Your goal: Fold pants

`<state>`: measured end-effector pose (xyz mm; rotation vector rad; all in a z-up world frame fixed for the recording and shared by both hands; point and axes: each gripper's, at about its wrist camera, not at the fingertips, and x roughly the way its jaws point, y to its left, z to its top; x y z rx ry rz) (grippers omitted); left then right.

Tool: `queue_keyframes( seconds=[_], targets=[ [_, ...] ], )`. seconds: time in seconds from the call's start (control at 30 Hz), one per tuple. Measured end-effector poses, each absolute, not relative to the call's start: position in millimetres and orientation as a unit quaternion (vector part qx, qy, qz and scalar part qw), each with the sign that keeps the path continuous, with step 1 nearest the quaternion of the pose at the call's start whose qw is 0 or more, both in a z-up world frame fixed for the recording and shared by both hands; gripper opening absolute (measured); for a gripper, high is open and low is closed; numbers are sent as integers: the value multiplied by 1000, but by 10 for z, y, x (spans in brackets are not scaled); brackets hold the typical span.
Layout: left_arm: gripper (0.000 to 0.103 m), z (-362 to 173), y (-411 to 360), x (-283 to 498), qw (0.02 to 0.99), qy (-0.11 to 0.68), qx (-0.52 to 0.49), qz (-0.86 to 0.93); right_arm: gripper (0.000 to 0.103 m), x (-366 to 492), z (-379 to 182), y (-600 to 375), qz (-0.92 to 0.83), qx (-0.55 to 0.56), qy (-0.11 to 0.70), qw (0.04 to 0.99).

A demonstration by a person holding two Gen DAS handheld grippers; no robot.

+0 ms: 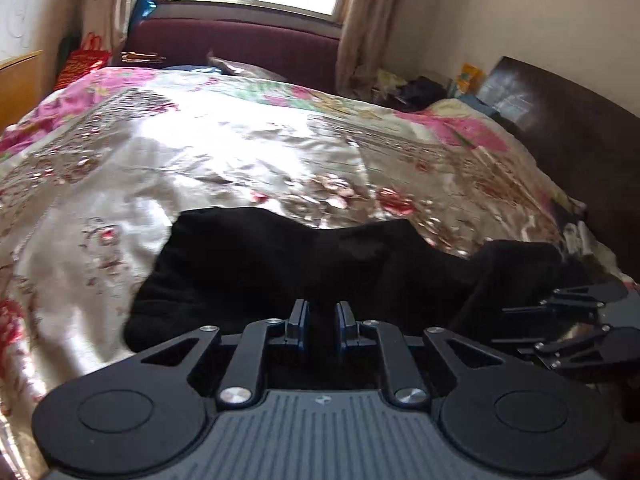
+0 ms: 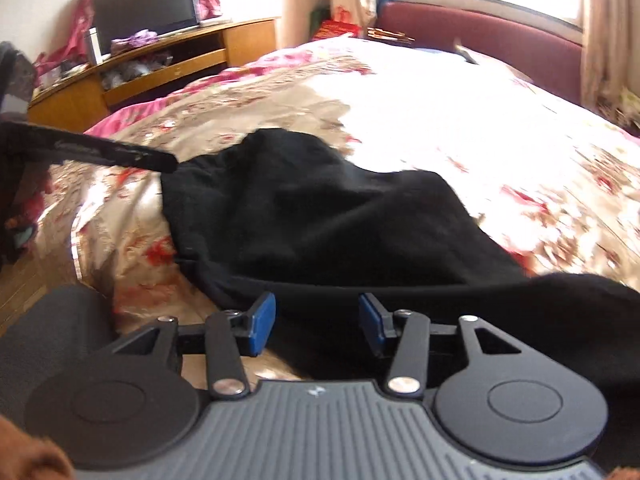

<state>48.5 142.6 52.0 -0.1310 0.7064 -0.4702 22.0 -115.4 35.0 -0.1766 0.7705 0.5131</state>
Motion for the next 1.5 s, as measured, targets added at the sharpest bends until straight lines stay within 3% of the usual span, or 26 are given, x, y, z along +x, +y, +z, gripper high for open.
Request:
queue_keyframes(
  seconds=[0.23, 0.47, 0.73, 0.87, 0.9, 0.93, 1.0, 1.17, 1.5],
  targets=[
    [30, 284, -205, 739, 849, 366, -13, -381, 48, 320, 269, -2832, 15, 73, 385, 920],
    [30, 27, -1142, 936, 815, 404, 32, -413, 50, 556, 99, -4041, -94, 219, 338, 910],
    [30, -35, -1177, 996, 811, 418, 63, -404, 52, 830, -260, -4344, -86, 307, 355, 879],
    [30, -35, -1134, 999, 815, 419, 60, -396, 53, 892, -327, -4401, -81, 341, 323, 879],
    [30, -31, -1136, 997, 815, 418, 59, -396, 47, 912, -341, -4431, -83, 361, 319, 872],
    [30, -28, -1149, 994, 816, 416, 59, -396, 30, 947, -349, -4456, -79, 377, 316, 867],
    [31, -21, -1201, 1001, 817, 411, 64, -400, 17, 977, -371, -4494, -78, 395, 313, 861],
    [31, 12, -1241, 979, 819, 400, 67, -406, 21, 916, -507, -4726, -100, 480, 277, 826],
    [36, -2, -1347, 1028, 817, 403, 72, -407, 24, 832, -652, -5019, -119, 539, 206, 808]
  ],
)
